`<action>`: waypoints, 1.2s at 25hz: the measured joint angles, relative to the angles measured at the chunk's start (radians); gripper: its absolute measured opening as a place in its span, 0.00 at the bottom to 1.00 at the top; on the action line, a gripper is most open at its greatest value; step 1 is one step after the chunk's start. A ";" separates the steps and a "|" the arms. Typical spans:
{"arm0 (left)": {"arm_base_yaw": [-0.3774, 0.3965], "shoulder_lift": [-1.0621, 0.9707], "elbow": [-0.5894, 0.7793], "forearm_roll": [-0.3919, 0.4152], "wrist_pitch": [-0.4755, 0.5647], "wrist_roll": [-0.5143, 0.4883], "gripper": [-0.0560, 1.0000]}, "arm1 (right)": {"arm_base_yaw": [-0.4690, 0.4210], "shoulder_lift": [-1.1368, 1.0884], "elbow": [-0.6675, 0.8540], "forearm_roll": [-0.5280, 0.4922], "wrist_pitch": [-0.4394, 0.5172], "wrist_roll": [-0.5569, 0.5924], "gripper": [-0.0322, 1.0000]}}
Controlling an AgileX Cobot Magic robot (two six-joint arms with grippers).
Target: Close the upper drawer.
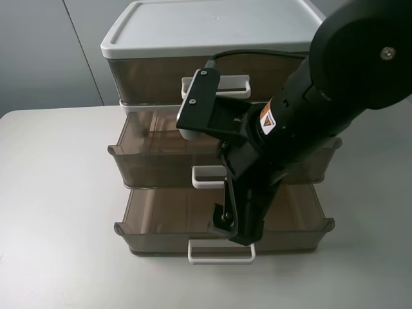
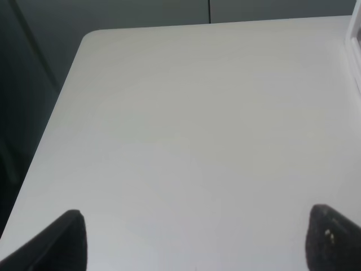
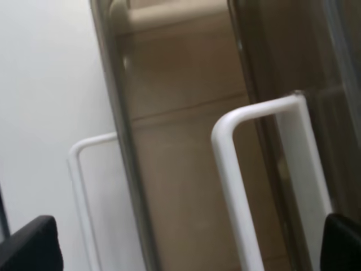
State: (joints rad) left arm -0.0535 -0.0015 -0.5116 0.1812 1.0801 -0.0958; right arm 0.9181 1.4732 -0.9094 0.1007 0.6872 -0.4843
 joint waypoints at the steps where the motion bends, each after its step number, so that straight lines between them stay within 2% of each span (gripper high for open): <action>1: 0.000 0.000 0.000 0.000 0.000 0.000 0.76 | 0.000 0.000 0.000 -0.012 -0.009 0.008 0.71; 6: 0.000 0.000 0.000 0.000 0.000 0.000 0.76 | 0.000 0.000 -0.013 -0.070 -0.025 0.038 0.71; 11: 0.000 0.000 0.000 0.000 0.000 0.000 0.76 | 0.000 -0.041 -0.073 -0.076 0.069 0.052 0.71; 15: 0.000 0.000 0.000 0.000 0.000 0.000 0.76 | 0.000 -0.081 -0.106 0.083 0.177 0.010 0.71; 17: 0.000 0.000 0.000 0.000 0.000 0.000 0.76 | 0.000 -0.086 -0.108 0.181 0.210 -0.015 0.71; 19: 0.000 0.000 0.000 0.000 0.000 0.000 0.76 | 0.000 -0.081 -0.108 0.232 0.227 -0.027 0.71; 23: 0.000 0.000 0.000 0.000 0.000 0.000 0.76 | 0.000 -0.034 -0.079 0.276 0.216 -0.049 0.71; 30: 0.000 0.000 0.000 0.000 0.000 0.000 0.76 | 0.000 0.070 -0.053 0.243 0.138 -0.054 0.71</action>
State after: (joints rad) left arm -0.0535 -0.0015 -0.5116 0.1812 1.0801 -0.0958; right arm 0.9181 1.5437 -0.9628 0.3438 0.8248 -0.5383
